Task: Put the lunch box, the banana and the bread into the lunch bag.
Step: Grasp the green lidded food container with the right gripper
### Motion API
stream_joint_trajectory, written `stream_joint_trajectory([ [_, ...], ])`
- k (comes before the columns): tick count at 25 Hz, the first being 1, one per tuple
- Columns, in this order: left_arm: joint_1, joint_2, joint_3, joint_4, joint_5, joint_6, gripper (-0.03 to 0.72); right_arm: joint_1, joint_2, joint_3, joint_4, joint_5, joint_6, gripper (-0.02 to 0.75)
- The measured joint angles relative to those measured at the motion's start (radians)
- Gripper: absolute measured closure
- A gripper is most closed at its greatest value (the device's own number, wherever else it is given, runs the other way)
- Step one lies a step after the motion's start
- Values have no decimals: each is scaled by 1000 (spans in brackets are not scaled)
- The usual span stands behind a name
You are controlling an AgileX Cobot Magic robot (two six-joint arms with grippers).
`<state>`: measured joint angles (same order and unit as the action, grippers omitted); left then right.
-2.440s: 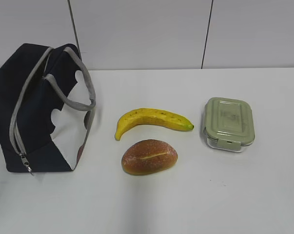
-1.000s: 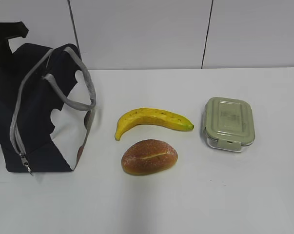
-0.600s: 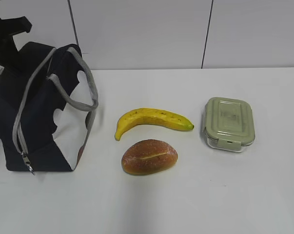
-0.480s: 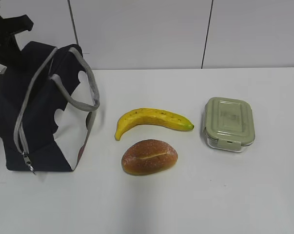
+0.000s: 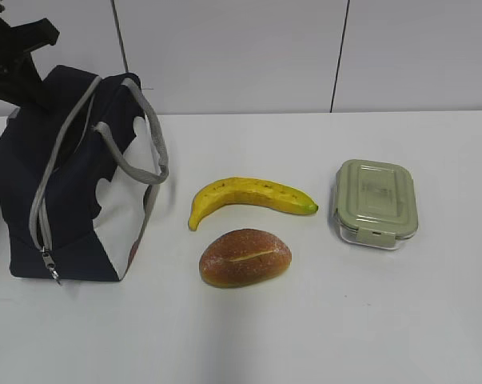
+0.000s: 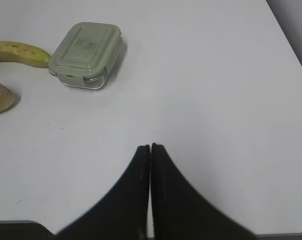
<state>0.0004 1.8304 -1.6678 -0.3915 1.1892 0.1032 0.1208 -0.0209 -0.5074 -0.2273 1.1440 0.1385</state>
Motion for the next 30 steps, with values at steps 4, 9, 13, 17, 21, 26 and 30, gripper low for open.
stream_joint_trajectory([
  [4, 0, 0, 0, 0, 0, 0, 691, 0, 0, 0, 0, 0, 0, 755],
  [9, 0, 0, 0, 0, 0, 0, 691, 0, 0, 0, 0, 0, 0, 755],
  [13, 0, 0, 0, 0, 0, 0, 691, 0, 0, 0, 0, 0, 0, 755],
  [17, 0, 0, 0, 0, 0, 1, 691, 0, 0, 0, 0, 0, 0, 755],
  [21, 0, 0, 0, 0, 1, 0, 691, 0, 0, 0, 0, 0, 0, 754],
  [26, 0, 0, 0, -1, 1, 2, 691, 0, 0, 0, 15, 0, 0, 628],
  [30, 0, 0, 0, -1, 0, 2, 691, 0, 0, -6, 47, -19, -2, 311],
])
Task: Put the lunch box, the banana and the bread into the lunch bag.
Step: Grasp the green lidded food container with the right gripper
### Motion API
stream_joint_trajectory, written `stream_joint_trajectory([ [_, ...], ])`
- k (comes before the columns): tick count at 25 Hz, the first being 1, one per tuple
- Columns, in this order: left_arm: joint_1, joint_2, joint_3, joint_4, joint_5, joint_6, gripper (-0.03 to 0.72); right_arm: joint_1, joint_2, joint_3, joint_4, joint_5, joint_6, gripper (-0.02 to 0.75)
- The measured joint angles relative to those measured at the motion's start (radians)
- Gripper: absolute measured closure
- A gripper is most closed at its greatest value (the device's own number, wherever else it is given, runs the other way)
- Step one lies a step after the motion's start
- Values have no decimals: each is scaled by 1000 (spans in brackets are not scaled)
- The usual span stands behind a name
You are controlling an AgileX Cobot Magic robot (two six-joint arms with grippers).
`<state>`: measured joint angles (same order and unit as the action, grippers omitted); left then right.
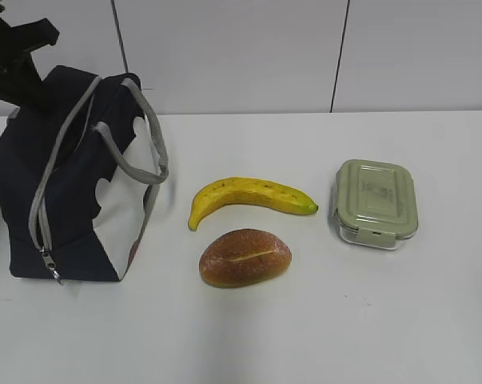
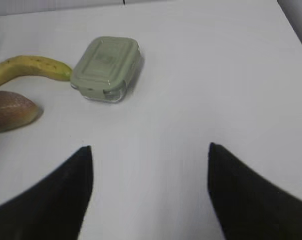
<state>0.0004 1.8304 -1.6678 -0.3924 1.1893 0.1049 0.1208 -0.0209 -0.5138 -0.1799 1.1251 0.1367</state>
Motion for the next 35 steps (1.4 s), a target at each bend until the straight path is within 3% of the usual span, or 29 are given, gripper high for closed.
stream_joint_trajectory([
  [1, 0, 0, 0, 0, 0, 0, 691, 0, 0, -4, 3, -23, 0, 216],
  [2, 0, 0, 0, 0, -1, 0, 691, 0, 0, -7, 4, -50, 0, 168],
  [6, 0, 0, 0, 0, -1, 0, 691, 0, 41, -11, 4, -120, -2, 99],
  [17, 0, 0, 0, -1, 0, 2, 691, 0, 604, -72, 73, -249, -2, 106],
  [27, 0, 0, 0, -2, 0, 3, 691, 0, 1115, -344, 258, -265, -24, 143],
  [35, 0, 0, 0, -2, 1, 3, 691, -19, 1353, -529, 374, -265, -137, 146],
])
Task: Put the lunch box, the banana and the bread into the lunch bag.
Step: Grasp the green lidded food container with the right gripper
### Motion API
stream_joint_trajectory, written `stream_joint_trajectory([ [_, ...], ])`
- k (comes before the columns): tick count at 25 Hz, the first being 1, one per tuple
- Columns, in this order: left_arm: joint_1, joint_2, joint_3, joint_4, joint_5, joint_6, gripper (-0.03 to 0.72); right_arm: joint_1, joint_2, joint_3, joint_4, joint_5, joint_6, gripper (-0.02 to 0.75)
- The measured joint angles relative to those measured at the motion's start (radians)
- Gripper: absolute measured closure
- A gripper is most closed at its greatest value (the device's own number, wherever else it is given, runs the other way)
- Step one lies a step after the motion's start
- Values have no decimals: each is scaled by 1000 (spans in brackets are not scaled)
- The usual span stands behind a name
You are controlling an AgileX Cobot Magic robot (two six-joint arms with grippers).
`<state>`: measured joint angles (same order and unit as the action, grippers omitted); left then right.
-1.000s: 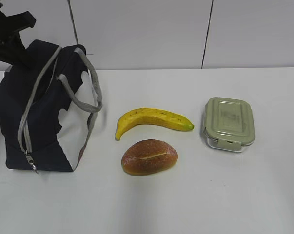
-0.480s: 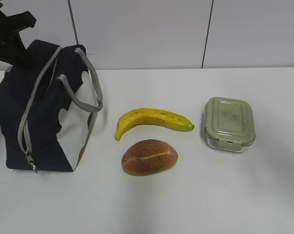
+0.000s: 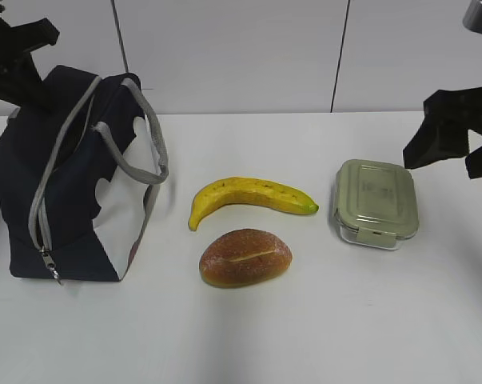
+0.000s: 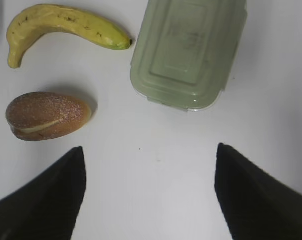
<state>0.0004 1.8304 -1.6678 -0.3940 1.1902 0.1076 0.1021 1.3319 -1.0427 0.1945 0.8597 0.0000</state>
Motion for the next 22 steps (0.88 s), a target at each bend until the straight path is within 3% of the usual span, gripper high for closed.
stream_joint_trajectory([
  [2, 0, 0, 0, 0, 0, 0, 691, -35, 35, -21, 63, 2, -63, 146],
  [11, 0, 0, 0, 0, 0, 3, 691, -359, 199, -29, 448, 101, -476, 148],
  [17, 0, 0, 0, 0, 2, 3, 691, -455, 367, -34, 653, 173, -739, 148],
  [22, 0, 0, 0, 0, 2, 3, 691, -484, 507, -95, 710, 206, -848, 148],
])
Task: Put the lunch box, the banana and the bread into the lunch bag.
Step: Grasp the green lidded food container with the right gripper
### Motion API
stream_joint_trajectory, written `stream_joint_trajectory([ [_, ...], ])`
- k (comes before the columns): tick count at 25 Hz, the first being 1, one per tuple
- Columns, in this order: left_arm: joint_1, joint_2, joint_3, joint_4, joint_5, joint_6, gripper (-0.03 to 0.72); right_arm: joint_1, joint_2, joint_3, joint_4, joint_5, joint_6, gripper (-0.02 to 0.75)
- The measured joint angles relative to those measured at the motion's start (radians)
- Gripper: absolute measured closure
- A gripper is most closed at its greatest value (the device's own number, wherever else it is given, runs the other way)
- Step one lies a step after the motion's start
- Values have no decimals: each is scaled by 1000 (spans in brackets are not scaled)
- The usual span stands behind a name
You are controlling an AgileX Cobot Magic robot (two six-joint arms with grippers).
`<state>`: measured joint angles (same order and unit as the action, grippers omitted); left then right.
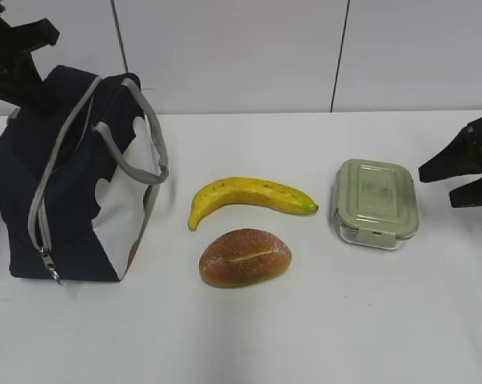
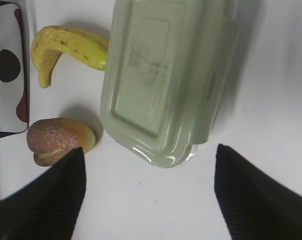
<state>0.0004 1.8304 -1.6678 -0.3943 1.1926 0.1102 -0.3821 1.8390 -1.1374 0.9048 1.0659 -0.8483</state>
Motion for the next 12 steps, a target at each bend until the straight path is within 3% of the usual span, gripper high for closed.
stream_joint_trajectory([
  [6, 0, 0, 0, 0, 1, 0, 691, 0, 159, -138, 12, 57, -22, 149],
  [12, 0, 0, 0, 0, 1, 0, 691, 0, 255, -178, 22, 66, -35, 150],
])
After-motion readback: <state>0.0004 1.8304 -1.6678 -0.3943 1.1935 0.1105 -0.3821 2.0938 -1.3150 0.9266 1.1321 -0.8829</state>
